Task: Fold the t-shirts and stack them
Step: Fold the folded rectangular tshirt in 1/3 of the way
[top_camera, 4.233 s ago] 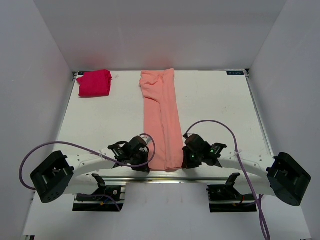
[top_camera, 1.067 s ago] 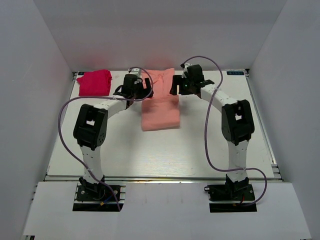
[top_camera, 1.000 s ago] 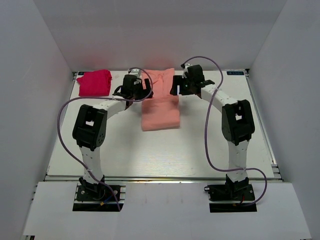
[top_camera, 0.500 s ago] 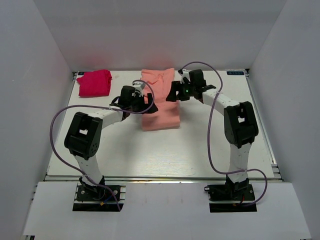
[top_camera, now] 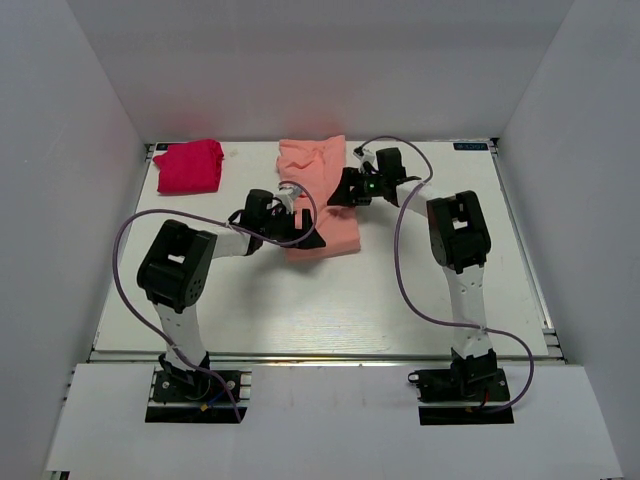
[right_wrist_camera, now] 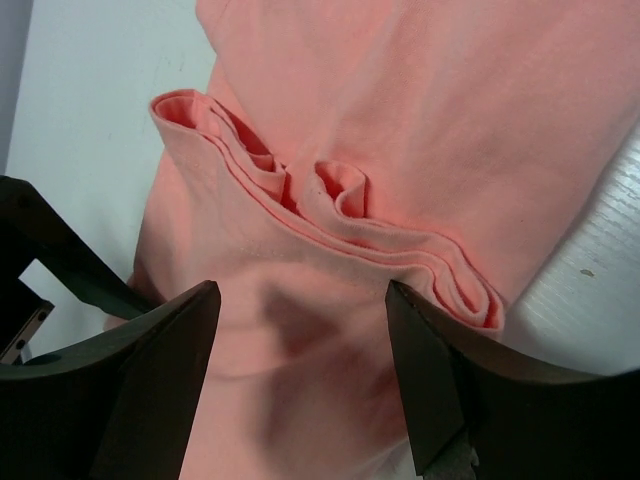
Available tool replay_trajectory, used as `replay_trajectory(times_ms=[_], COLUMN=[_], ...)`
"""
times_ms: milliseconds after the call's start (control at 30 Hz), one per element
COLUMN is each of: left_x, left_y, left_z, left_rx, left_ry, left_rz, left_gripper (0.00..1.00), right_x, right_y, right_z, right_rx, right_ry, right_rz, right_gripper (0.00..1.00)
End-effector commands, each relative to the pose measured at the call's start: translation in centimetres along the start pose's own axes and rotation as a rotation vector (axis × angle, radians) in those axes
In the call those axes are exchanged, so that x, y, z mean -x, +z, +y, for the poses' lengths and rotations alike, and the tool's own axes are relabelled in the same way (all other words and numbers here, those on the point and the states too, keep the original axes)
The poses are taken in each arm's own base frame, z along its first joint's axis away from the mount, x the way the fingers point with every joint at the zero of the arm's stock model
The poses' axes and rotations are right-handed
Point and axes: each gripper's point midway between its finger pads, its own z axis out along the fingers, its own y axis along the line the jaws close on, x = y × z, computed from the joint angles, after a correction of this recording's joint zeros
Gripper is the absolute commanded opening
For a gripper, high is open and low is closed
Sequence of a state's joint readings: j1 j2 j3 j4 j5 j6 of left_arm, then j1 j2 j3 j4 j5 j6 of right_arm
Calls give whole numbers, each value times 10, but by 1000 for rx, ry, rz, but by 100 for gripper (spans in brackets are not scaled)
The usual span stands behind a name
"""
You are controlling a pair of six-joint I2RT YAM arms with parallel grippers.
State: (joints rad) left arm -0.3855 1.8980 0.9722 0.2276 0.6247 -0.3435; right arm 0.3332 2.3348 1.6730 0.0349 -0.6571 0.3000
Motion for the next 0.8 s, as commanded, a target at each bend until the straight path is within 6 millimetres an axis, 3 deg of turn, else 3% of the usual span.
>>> replay_trajectory(times_ms=[0, 133, 233, 300, 333, 367, 400, 433, 500, 600, 700, 733, 767], left_x=[-18, -20, 15, 35, 50, 63, 67, 74, 82, 73, 39, 40, 34], left_y=[-2, -4, -12, -19, -28, -33, -38, -44, -60, -77, -86, -95, -99], left_z=[0, -1, -17, -25, -35, -39, -43, -47, -55, -55, -44, -46, -45], left_rx=[-19, -19, -23, -16, -13, -2, 7, 13, 44, 95, 138, 156, 169], left_ry=[20, 19, 85, 121, 153, 171, 176, 187, 199, 157, 113, 114, 100], left_rz=[43, 44, -22, -64, -101, -134, -146, -168, -205, -219, -183, -214, -212], left_gripper=[99, 99, 99, 99, 99, 99, 99, 99, 99, 99, 99, 99, 99], right_x=[-5, -2, 16, 35, 47, 49, 38, 44, 22, 15, -15, -36, -43], right_y=[7, -3, -18, -31, -46, -52, -55, -65, -72, -91, -91, -86, -87], right_z=[-15, -10, 9, 22, 36, 40, 38, 47, 55, 83, 105, 104, 109], right_rx=[1, -3, -14, -43, -62, -74, -88, -89, -83, -43, 63, 85, 117], right_ry=[37, 28, -11, -55, -67, -78, -64, -80, -69, -91, -71, -41, -18], right_rz=[0, -1, -5, -41, -57, -61, -42, -60, -31, -43, -20, 0, 9], right_gripper=[74, 74, 74, 79, 81, 89, 90, 90, 90, 90, 90, 90, 90])
